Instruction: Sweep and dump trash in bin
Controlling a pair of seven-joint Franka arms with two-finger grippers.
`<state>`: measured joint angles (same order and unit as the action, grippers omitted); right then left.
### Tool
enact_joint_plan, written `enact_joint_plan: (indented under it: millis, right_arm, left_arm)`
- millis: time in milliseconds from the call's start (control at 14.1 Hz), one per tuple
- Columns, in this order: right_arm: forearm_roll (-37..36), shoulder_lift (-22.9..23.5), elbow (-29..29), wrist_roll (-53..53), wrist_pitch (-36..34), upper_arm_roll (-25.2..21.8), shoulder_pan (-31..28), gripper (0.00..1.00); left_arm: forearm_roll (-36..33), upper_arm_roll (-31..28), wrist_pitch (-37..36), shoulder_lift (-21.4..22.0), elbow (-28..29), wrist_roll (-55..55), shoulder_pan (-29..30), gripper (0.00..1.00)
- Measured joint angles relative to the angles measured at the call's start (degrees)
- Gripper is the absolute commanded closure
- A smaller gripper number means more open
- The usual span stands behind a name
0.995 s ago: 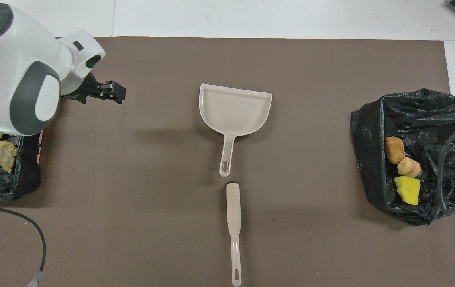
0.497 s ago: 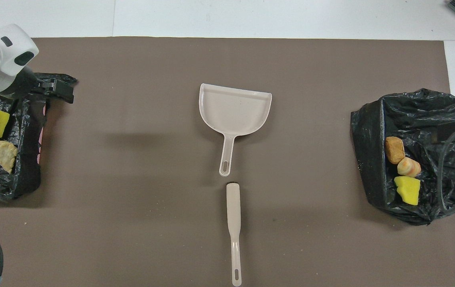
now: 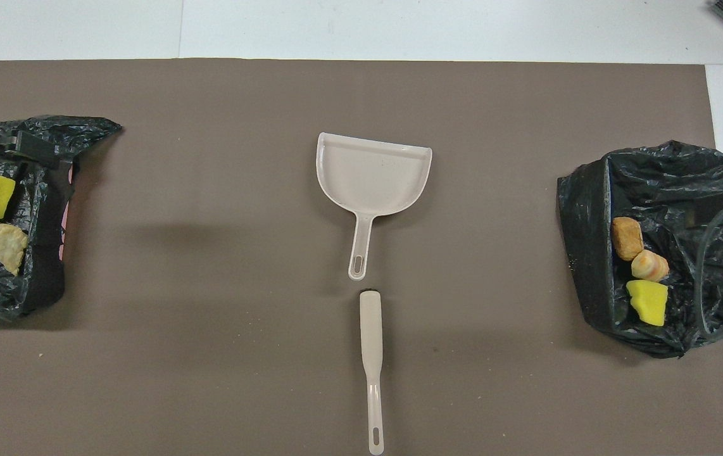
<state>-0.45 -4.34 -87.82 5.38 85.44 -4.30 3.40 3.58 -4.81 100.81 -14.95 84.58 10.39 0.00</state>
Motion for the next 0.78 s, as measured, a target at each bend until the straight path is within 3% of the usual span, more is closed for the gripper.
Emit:
enact_joint_plan:
  millis: [426,782]
  right_arm:
    - [0.0,0.0,0.0,0.0,0.0,0.0,0.0,0.00]
    - [0.0,0.0,0.0,0.0,0.0,0.0,0.0,0.00]
  left_arm:
    - [0.1,1.0,-2.1,0.9,0.2,-0.4,-0.9,0.00]
    - [-1.4,1.1,-2.9,7.3,5.7,-0.4,-2.4,0.00]
